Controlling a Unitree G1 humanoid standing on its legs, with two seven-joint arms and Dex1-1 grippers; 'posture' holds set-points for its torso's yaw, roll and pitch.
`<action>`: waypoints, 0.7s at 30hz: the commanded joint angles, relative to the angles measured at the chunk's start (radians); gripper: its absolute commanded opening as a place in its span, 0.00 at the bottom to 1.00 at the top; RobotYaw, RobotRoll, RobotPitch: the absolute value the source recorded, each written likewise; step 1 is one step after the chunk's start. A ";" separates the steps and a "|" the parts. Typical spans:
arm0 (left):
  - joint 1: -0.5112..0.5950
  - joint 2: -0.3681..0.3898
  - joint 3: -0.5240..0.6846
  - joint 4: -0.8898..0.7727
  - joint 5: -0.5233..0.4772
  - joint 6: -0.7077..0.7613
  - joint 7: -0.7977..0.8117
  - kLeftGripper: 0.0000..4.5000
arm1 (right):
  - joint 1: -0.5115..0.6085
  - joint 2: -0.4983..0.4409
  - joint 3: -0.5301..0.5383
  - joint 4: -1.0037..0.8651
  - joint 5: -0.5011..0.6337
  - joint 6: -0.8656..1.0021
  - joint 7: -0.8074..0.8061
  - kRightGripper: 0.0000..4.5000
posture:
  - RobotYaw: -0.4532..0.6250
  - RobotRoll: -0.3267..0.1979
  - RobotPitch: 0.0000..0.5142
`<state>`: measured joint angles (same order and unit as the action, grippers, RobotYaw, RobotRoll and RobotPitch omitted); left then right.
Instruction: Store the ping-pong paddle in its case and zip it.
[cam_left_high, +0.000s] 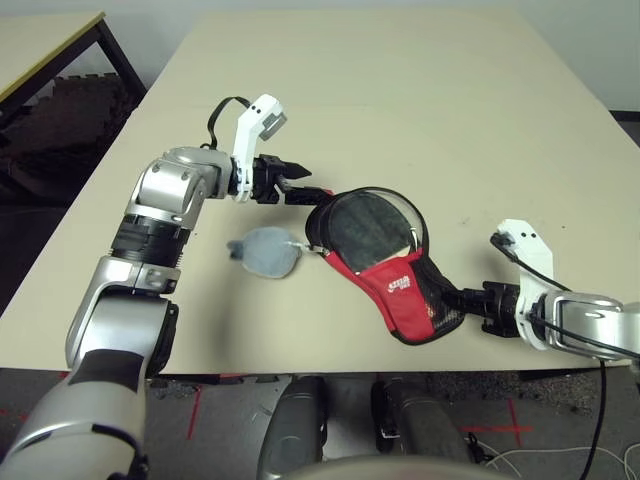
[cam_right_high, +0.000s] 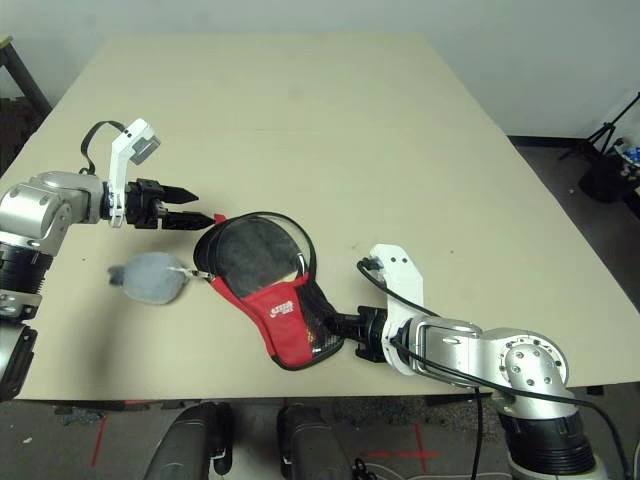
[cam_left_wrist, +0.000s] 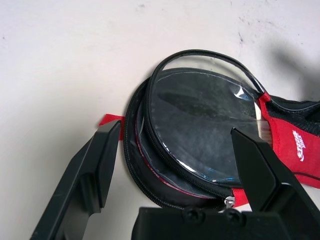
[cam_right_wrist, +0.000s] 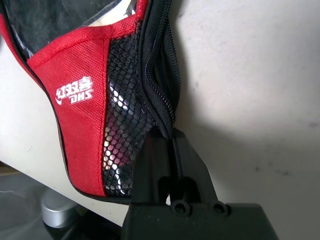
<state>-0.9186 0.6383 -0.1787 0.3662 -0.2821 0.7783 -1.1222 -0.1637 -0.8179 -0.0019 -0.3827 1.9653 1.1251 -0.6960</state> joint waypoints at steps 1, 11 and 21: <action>-0.007 0.010 -0.013 -0.010 0.008 0.006 -0.026 1.00 | -0.082 -0.062 0.056 -0.011 0.007 -0.006 0.063 0.26 | 0.31 0.62 0.27; 0.014 0.147 -0.059 -0.083 0.026 0.062 -0.143 1.00 | -0.363 -0.023 0.174 0.049 -0.182 0.031 0.299 0.97 | 0.34 0.62 0.26; 0.084 0.353 -0.192 -0.199 0.090 0.024 -0.330 1.00 | -0.506 0.008 0.399 0.003 -0.768 0.107 0.773 0.99 | 0.36 0.62 0.25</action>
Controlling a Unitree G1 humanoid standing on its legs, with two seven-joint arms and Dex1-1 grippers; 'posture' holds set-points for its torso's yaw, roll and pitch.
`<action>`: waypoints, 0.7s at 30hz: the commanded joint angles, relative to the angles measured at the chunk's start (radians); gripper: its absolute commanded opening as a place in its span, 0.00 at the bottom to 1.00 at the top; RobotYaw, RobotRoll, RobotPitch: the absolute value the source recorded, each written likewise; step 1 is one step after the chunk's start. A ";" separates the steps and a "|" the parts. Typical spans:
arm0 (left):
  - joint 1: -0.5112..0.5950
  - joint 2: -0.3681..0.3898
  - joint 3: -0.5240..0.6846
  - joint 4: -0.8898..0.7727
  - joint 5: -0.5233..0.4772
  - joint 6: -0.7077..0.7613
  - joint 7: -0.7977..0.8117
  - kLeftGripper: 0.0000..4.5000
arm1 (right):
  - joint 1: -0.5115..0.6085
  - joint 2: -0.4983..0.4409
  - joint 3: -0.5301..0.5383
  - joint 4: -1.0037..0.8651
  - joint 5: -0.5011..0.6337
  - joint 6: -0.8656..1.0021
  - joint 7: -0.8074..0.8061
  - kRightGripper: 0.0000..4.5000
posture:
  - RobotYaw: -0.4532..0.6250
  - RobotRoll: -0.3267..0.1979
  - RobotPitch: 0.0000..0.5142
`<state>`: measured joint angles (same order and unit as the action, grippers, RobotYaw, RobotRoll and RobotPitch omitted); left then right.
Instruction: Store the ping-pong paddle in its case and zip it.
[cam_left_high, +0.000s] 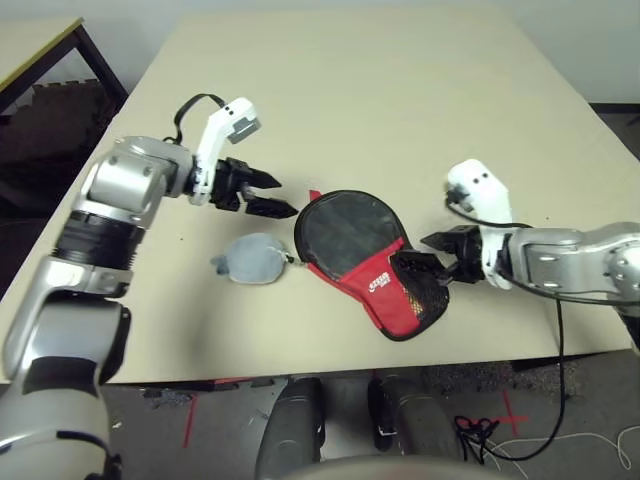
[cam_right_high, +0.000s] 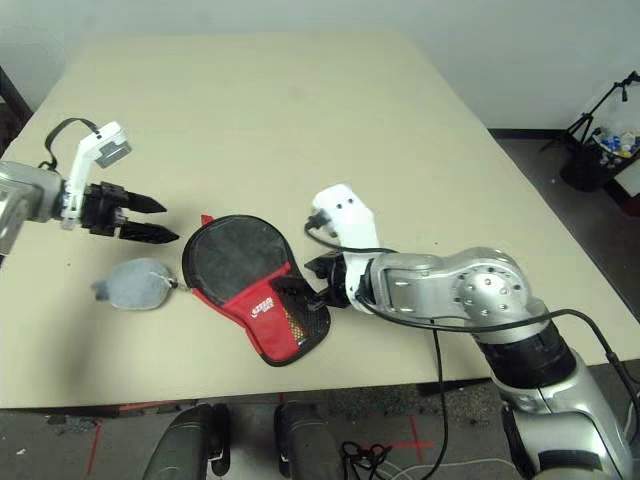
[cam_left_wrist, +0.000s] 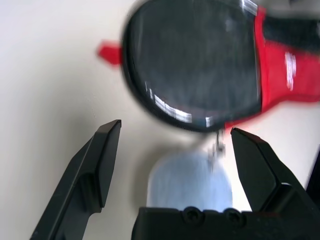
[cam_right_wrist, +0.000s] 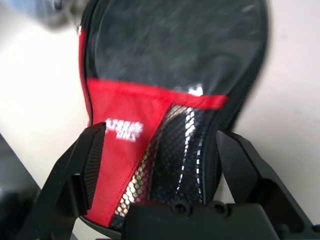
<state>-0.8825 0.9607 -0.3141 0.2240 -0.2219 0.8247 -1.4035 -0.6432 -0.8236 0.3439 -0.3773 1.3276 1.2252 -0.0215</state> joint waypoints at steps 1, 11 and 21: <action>0.063 0.038 -0.067 -0.067 0.044 -0.040 -0.048 1.00 | -0.036 0.022 0.070 0.002 -0.178 0.001 0.131 0.99 | 0.37 0.62 0.25; 0.169 -0.013 -0.133 -0.079 0.159 -0.164 -0.005 1.00 | -0.108 0.143 0.157 0.102 -0.503 -0.017 0.352 0.99 | 0.37 0.62 0.25; 0.101 -0.076 -0.109 0.047 0.207 -0.163 0.034 0.81 | -0.146 0.195 0.308 0.218 -0.784 -0.121 0.582 1.00 | 0.37 0.62 0.27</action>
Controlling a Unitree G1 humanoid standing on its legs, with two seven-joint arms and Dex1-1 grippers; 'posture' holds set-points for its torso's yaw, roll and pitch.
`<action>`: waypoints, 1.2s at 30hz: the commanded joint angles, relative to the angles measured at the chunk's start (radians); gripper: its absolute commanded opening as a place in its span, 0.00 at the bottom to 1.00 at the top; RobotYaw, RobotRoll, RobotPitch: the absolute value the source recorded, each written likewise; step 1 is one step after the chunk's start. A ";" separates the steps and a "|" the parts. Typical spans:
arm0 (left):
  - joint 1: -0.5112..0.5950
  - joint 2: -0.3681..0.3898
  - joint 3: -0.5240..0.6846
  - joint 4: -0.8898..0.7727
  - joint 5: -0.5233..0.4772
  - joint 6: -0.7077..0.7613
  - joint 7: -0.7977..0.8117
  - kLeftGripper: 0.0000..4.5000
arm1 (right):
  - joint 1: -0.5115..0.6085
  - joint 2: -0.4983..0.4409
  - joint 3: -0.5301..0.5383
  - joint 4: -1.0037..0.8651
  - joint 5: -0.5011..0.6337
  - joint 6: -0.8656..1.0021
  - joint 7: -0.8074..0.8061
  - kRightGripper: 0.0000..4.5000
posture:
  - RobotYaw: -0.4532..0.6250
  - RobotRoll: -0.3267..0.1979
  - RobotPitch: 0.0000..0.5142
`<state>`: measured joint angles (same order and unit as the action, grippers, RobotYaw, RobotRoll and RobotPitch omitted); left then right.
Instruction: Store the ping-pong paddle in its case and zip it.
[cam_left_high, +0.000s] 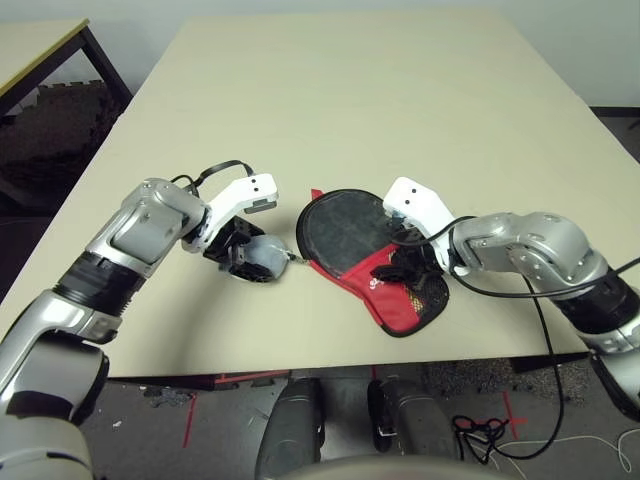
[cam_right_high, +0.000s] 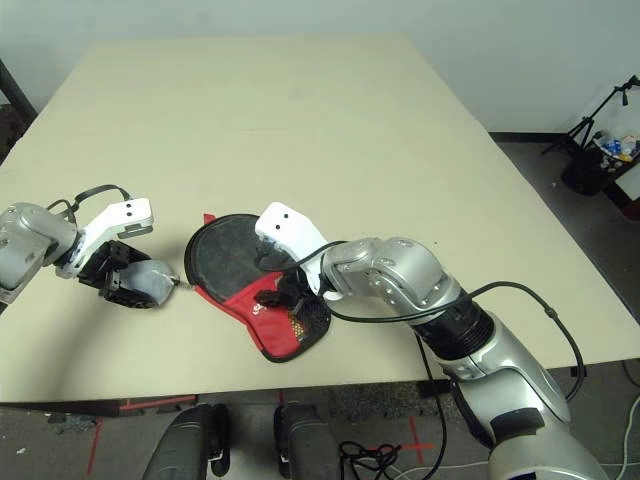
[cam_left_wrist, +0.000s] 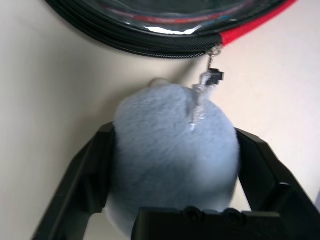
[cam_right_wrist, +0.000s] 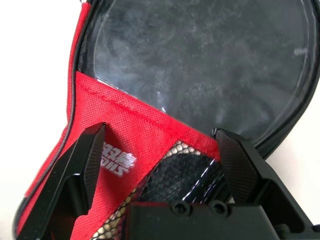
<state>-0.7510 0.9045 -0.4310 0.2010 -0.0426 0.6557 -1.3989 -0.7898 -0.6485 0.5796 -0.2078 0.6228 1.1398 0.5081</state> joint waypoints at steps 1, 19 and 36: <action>-0.054 -0.034 0.014 0.114 0.045 -0.003 0.059 0.73 | -0.001 0.033 0.080 0.065 -0.101 -0.046 0.067 1.00 | 0.37 0.62 0.27; -0.440 -0.416 0.122 0.865 0.229 -0.346 0.789 0.12 | 0.052 0.140 0.086 0.149 -0.321 -0.107 0.215 1.00 | 0.40 0.62 0.29; -0.556 -0.853 0.165 1.104 0.300 -0.851 1.024 0.12 | 0.080 0.235 -0.001 0.206 -0.410 -0.110 0.220 1.00 | 0.35 0.62 0.32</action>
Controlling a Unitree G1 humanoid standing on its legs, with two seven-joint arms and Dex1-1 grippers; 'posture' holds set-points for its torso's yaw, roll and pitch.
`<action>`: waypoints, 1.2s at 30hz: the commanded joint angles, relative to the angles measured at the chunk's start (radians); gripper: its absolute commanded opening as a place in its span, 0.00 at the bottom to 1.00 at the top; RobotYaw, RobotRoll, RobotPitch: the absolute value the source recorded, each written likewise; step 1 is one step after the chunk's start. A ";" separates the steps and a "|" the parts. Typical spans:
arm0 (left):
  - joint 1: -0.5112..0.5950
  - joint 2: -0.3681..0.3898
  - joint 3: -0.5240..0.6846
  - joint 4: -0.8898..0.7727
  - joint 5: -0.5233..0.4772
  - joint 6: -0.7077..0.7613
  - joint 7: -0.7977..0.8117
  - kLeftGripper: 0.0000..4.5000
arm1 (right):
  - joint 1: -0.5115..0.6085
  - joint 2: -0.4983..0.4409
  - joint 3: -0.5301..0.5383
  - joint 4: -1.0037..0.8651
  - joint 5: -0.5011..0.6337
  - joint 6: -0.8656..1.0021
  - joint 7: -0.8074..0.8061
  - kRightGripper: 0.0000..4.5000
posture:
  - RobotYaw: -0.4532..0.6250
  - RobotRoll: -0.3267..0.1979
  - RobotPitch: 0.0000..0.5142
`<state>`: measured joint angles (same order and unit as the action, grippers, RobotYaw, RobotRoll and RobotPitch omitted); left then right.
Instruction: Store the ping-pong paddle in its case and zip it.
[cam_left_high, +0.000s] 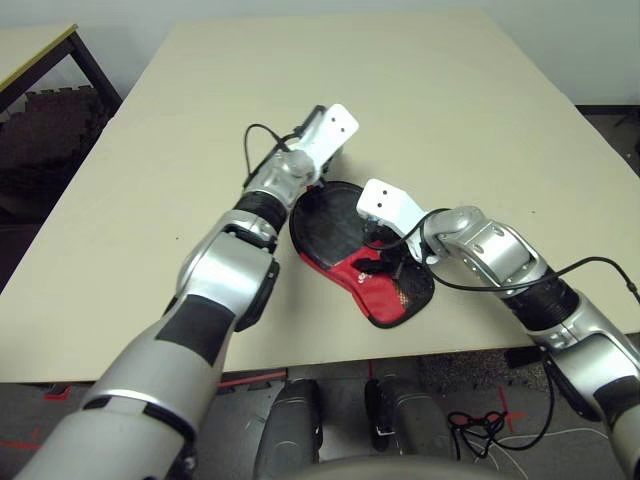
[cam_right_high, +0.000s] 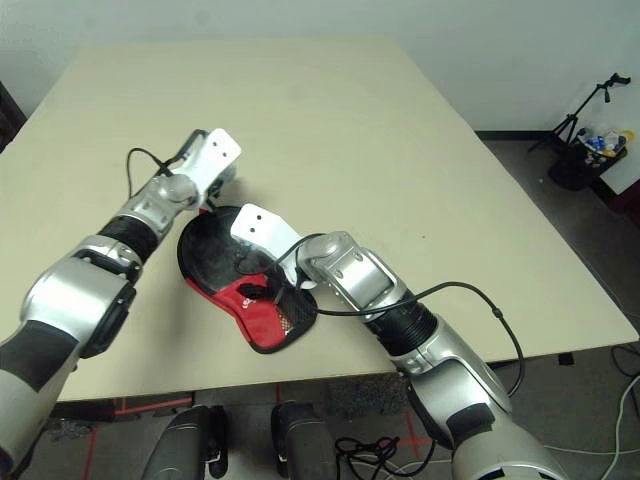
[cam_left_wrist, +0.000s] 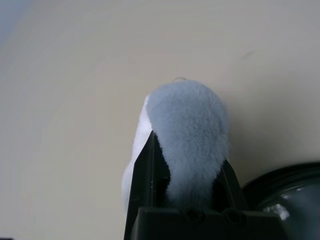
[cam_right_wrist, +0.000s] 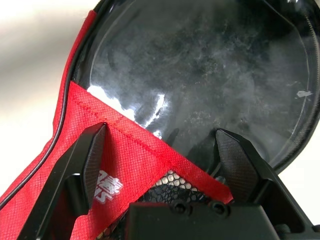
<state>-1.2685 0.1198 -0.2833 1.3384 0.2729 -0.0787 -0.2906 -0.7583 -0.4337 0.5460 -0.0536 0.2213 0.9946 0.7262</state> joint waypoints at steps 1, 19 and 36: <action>-0.028 -0.091 0.037 -0.038 -0.042 -0.125 -0.146 0.12 | 0.052 0.021 0.027 0.054 -0.011 0.035 0.001 1.00 | 0.35 0.62 0.31; 0.095 -0.053 0.050 -0.044 -0.025 -0.103 -0.329 0.34 | 0.042 -0.048 -0.173 -0.058 0.039 0.175 0.023 1.00 | 0.35 0.62 0.28; 0.004 0.054 0.265 -0.212 -0.261 0.036 -0.560 0.99 | -0.132 -0.212 -0.312 0.088 0.063 0.150 0.006 1.00 | 0.41 0.62 0.23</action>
<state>-1.2553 0.1610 -0.0400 1.1646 0.0391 -0.0754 -0.8160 -0.8703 -0.6612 0.2196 -0.0199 0.3116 1.1910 0.7527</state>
